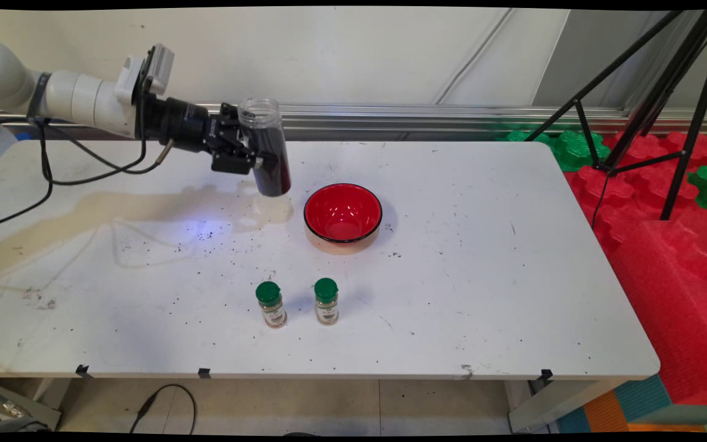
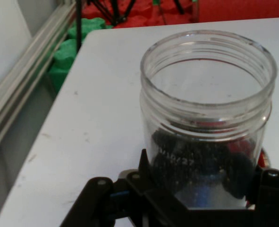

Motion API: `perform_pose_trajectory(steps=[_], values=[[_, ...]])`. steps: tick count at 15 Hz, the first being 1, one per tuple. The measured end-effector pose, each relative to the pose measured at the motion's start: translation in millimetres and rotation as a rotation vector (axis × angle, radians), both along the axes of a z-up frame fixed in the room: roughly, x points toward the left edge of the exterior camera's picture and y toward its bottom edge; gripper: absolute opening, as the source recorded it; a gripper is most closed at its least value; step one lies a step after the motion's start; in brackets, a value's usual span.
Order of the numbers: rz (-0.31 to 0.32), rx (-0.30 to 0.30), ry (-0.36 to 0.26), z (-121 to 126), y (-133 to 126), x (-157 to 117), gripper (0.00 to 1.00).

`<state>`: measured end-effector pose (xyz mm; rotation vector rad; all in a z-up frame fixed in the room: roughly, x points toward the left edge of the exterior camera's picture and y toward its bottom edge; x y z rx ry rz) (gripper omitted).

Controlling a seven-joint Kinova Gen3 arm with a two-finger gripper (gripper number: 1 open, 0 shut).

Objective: Pour the black seasoning powder in the red bowl

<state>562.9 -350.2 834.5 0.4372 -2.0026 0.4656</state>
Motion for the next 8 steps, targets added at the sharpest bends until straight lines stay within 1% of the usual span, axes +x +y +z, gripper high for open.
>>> perform_pose_trajectory(steps=[8], values=[[0.059,-0.050,-0.053,15.5,-25.2,2.5,0.00]])
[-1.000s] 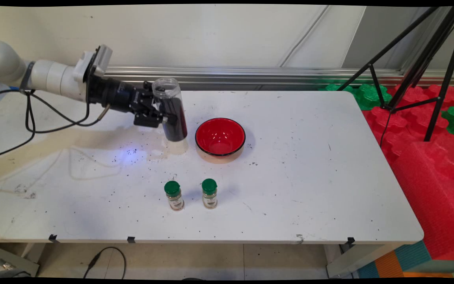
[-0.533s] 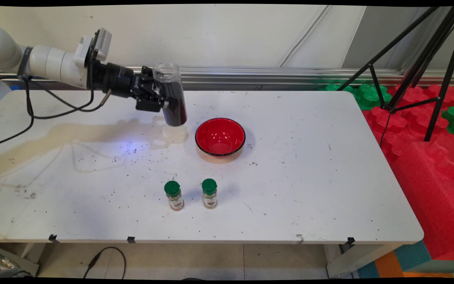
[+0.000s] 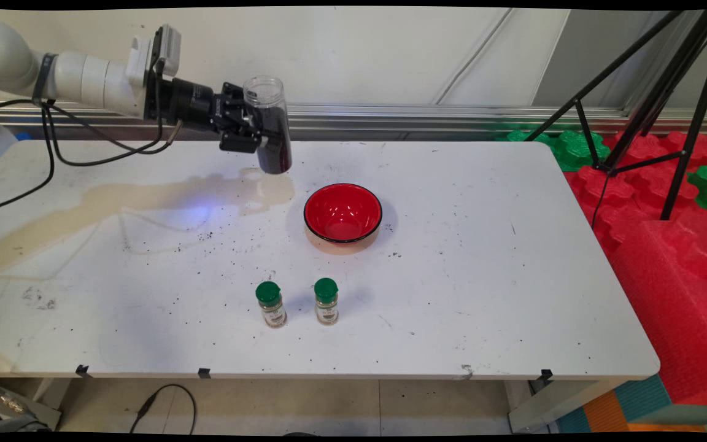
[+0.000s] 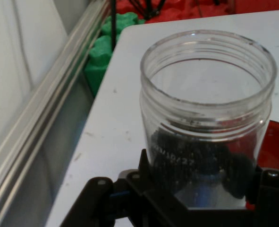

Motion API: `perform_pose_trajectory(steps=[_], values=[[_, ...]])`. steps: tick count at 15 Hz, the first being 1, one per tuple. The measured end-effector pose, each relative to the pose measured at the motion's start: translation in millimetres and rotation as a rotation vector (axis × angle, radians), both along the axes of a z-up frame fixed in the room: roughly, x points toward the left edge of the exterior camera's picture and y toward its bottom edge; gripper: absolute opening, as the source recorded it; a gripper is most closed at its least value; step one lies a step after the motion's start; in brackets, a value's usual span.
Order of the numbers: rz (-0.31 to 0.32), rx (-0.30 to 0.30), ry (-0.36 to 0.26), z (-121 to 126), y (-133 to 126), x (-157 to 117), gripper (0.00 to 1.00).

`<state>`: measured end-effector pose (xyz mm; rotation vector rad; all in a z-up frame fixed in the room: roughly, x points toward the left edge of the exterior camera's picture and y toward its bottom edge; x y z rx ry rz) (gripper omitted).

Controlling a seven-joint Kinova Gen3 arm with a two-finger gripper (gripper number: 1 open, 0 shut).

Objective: Pour the black seasoning powder in the red bowl

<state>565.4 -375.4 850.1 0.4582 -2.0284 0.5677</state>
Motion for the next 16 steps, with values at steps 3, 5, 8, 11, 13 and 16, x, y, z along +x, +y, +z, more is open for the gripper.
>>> perform_pose_trajectory(steps=[3,5,8,11,13,16], values=[[0.023,-0.024,-0.024,1.9,-12.5,0.6,0.00],[0.038,-0.042,-0.044,1.2,-22.1,1.3,0.00],[0.050,-0.066,-0.077,-2.6,-36.0,0.4,0.00],[0.046,-0.088,-0.110,-7.2,-46.7,-3.0,0.00],[0.042,-0.101,-0.128,-10.3,-52.3,-5.6,0.00],[0.034,-0.120,-0.156,-15.6,-62.3,-10.8,0.00]])
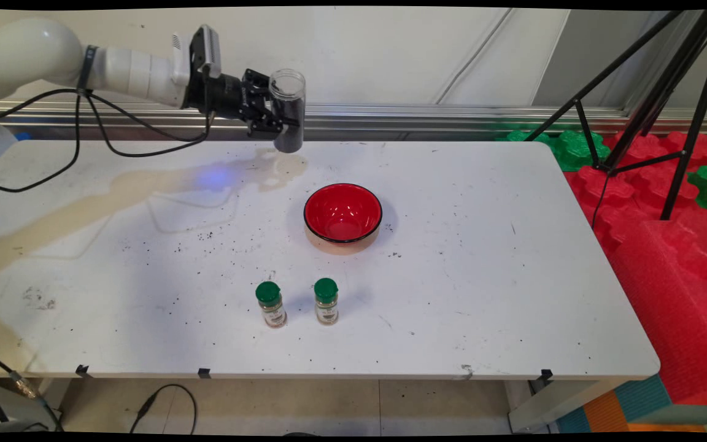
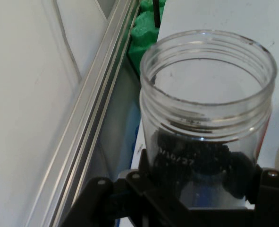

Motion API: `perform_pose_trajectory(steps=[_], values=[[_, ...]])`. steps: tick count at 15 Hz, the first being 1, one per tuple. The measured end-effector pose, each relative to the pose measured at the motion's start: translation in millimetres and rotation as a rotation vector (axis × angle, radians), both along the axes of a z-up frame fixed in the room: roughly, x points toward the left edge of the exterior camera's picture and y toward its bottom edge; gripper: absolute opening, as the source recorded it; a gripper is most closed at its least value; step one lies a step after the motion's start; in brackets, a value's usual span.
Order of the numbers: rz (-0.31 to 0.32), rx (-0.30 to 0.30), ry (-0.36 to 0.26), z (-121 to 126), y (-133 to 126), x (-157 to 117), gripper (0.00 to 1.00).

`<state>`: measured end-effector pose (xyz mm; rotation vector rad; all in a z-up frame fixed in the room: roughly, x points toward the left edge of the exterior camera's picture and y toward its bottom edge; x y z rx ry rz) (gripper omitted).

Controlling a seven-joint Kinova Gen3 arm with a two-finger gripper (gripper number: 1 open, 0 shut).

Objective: Pour the black seasoning powder in the red bowl

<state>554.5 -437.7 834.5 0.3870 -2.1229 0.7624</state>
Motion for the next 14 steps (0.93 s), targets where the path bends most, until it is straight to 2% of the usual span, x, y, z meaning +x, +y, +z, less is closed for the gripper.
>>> perform_pose_trajectory(steps=[6,14], values=[[-0.041,-0.048,-0.070,-12.9,-21.4,-14.7,0.00],[-0.138,-0.133,-0.168,-27.0,-36.8,-29.8,0.00]])
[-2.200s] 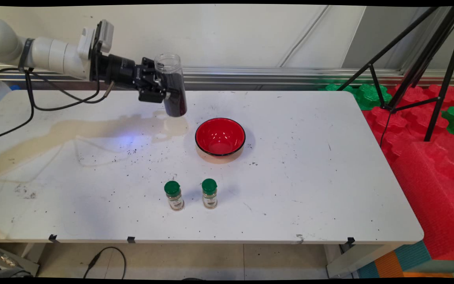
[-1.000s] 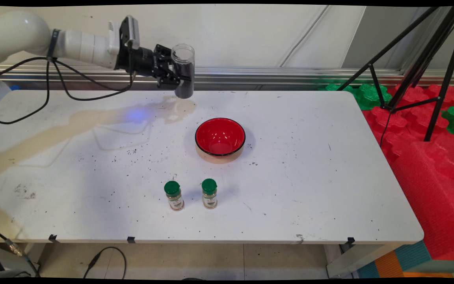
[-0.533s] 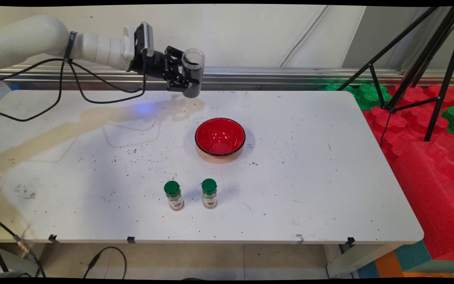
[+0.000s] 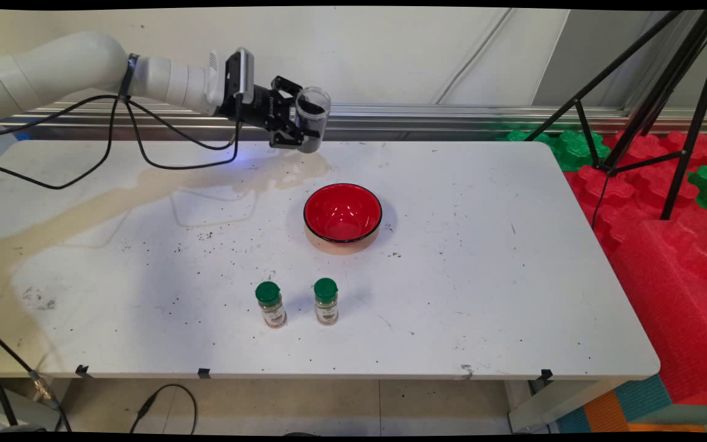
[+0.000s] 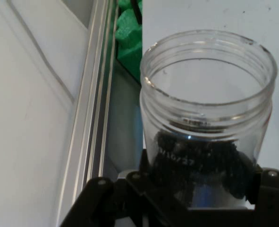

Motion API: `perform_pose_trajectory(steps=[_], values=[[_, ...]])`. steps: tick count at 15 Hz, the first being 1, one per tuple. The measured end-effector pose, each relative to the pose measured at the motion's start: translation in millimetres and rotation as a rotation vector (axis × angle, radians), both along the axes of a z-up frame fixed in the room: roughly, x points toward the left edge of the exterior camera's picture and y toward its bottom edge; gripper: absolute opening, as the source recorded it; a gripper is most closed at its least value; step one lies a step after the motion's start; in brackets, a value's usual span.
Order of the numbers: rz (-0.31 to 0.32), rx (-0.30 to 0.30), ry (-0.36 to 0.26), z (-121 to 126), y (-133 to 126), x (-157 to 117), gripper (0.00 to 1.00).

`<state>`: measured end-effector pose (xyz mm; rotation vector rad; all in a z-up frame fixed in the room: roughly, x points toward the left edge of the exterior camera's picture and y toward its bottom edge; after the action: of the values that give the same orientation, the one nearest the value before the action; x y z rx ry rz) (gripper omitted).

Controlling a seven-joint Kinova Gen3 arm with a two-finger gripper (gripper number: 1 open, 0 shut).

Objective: Pour the black seasoning powder in the red bowl

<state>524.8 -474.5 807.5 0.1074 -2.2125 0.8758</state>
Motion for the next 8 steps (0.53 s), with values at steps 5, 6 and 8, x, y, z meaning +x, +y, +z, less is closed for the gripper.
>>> perform_pose_trajectory(steps=[5,6,8], values=[[-0.061,-0.067,-0.064,-7.3,-3.6,-7.4,0.00],[-0.074,-0.079,-0.076,-8.7,-4.2,-9.0,0.00],[-0.100,-0.102,-0.100,-11.4,-4.5,-11.9,0.00]])
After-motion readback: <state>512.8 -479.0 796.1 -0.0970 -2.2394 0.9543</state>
